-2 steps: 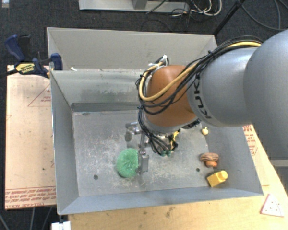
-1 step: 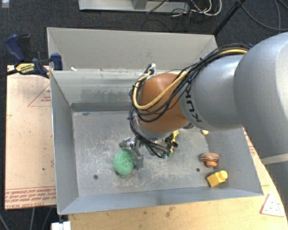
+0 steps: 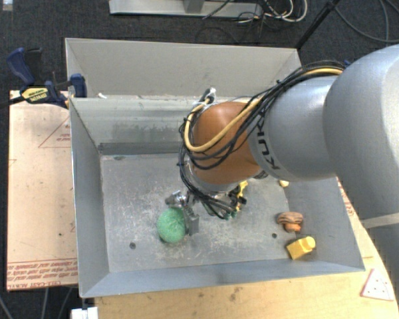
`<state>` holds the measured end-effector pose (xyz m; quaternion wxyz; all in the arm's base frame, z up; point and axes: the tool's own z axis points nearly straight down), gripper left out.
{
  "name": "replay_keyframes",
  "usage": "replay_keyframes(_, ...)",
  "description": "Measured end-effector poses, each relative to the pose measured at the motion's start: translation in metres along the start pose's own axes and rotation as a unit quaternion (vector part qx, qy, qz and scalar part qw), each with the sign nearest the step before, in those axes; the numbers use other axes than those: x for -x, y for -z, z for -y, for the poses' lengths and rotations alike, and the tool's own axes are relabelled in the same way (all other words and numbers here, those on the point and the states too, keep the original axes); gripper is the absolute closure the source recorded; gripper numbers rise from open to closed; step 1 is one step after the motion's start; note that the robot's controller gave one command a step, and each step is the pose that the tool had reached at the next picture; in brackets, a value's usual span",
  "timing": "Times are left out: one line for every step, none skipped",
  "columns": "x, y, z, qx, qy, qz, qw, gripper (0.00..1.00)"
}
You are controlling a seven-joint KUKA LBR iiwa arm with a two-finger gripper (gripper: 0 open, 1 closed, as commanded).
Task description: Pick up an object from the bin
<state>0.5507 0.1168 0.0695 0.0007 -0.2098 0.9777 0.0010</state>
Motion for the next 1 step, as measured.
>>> replay_keyframes(0.0017, 0.1362, -0.0184, 0.0, -0.008, 0.0009, 1.0, 1.0)
